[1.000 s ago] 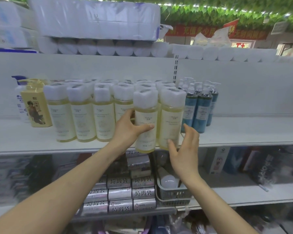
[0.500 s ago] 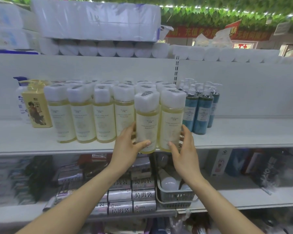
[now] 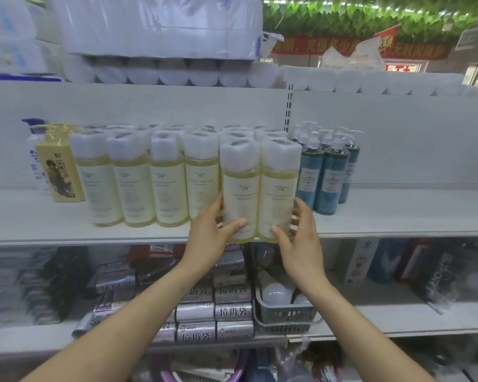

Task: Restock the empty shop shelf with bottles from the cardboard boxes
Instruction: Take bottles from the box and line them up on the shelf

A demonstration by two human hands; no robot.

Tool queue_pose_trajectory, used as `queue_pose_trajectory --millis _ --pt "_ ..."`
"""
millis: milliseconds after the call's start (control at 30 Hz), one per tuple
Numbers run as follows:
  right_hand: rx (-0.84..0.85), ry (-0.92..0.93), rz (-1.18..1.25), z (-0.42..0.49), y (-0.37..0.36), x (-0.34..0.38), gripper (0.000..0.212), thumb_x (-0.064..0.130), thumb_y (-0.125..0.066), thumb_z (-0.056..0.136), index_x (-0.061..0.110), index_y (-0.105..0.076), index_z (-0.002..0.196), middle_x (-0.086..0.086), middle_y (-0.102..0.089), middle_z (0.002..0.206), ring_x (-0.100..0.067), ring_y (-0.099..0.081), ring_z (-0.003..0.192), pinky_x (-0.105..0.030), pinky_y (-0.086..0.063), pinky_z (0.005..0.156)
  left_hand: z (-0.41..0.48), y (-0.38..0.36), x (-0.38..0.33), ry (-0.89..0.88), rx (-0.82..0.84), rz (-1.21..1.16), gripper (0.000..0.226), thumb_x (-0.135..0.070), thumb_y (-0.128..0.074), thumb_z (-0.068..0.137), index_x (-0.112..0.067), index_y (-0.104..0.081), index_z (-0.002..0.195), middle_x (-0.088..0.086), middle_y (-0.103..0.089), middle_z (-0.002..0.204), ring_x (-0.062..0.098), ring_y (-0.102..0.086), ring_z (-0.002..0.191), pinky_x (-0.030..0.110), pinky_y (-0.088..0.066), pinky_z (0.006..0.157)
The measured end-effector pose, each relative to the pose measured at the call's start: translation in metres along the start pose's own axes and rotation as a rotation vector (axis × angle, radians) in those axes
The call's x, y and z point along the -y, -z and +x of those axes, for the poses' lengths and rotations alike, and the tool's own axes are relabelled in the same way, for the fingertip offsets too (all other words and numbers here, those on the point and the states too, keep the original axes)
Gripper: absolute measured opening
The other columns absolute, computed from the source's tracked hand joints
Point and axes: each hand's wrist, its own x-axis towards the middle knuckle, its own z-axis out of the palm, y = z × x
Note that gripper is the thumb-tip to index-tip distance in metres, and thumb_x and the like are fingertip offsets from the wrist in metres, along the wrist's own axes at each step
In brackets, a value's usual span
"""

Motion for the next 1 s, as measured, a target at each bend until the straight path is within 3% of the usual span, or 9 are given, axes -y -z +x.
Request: queue_pose_trajectory --millis 167,300,467,633,767,867,1000 --pt "0.018 -0.006 0.042 0.001 0.002 -0.001 0.075 0.029 -0.074 0.099 0.035 -0.029 0.159 0.011 -0.046 0.153 -0.01 -0.053 0.135 -0.045 -0.057 0.106 -0.003 -0.001 -0.005 0.041 -0.026 -0.032 0.067 -0.028 -0.085 0.092 -0.056 -0.045 0.139 -0.026 -0.064 0.133 -0.001 -0.065 0.124 0.024 -0.058 0.101" --pt "0.016 -0.019 0.038 -0.001 0.005 -0.003 0.078 0.034 -0.073 0.1 0.034 -0.025 0.162 0.01 -0.043 0.156 -0.011 -0.052 0.138 -0.046 -0.056 0.107 -0.005 -0.001 -0.008 0.051 -0.042 -0.048 0.068 -0.031 -0.085 0.092 -0.057 -0.043 0.14 -0.034 -0.061 0.131 -0.003 -0.063 0.125 0.029 -0.059 0.102" --pt "0.015 -0.02 0.024 -0.001 0.009 -0.005 0.079 0.037 -0.073 0.099 0.034 -0.025 0.162 0.01 -0.042 0.157 -0.011 -0.05 0.138 -0.045 -0.056 0.106 -0.006 -0.002 -0.008 0.058 -0.04 -0.042 0.066 -0.031 -0.083 0.093 -0.032 -0.052 0.151 -0.022 -0.064 0.139 0.001 -0.065 0.126 0.038 -0.06 0.104" --pt "0.011 0.002 0.012 -0.001 0.009 -0.006 0.077 0.037 -0.073 0.1 0.034 -0.026 0.161 0.01 -0.041 0.159 -0.009 -0.049 0.138 -0.025 -0.049 0.097 -0.006 -0.003 -0.011 0.055 -0.038 -0.042 0.064 -0.029 -0.083 0.094 -0.027 -0.054 0.151 -0.015 -0.065 0.141 0.005 -0.064 0.127 0.041 -0.06 0.105" --pt "0.021 0.01 0.008 -0.002 0.009 -0.005 0.072 0.034 -0.072 0.101 0.032 -0.03 0.159 0.011 -0.043 0.156 -0.006 -0.049 0.136 -0.024 -0.05 0.098 -0.007 -0.004 -0.011 0.061 -0.044 -0.049 0.063 -0.029 -0.082 0.094 -0.026 -0.054 0.15 -0.015 -0.066 0.14 0.004 -0.065 0.126 0.038 -0.06 0.104" --pt "0.036 0.015 0.039 -0.002 0.009 -0.002 0.066 0.029 -0.071 0.101 0.03 -0.035 0.157 0.01 -0.047 0.152 0.001 -0.055 0.128 -0.032 -0.058 0.101 -0.007 -0.006 -0.011 0.058 -0.049 -0.044 0.057 -0.029 -0.081 0.096 -0.026 -0.057 0.148 -0.015 -0.067 0.138 0.004 -0.066 0.124 0.039 -0.06 0.104" --pt "0.022 0.018 0.04 0.001 0.009 0.0 0.062 0.021 -0.071 0.101 0.027 -0.039 0.154 0.008 -0.052 0.147 -0.004 -0.059 0.124 -0.041 -0.06 0.101 -0.004 -0.007 -0.01 0.068 -0.06 -0.045 0.055 -0.027 -0.08 0.096 -0.028 -0.058 0.146 -0.017 -0.068 0.135 0.002 -0.067 0.121 0.039 -0.06 0.103"
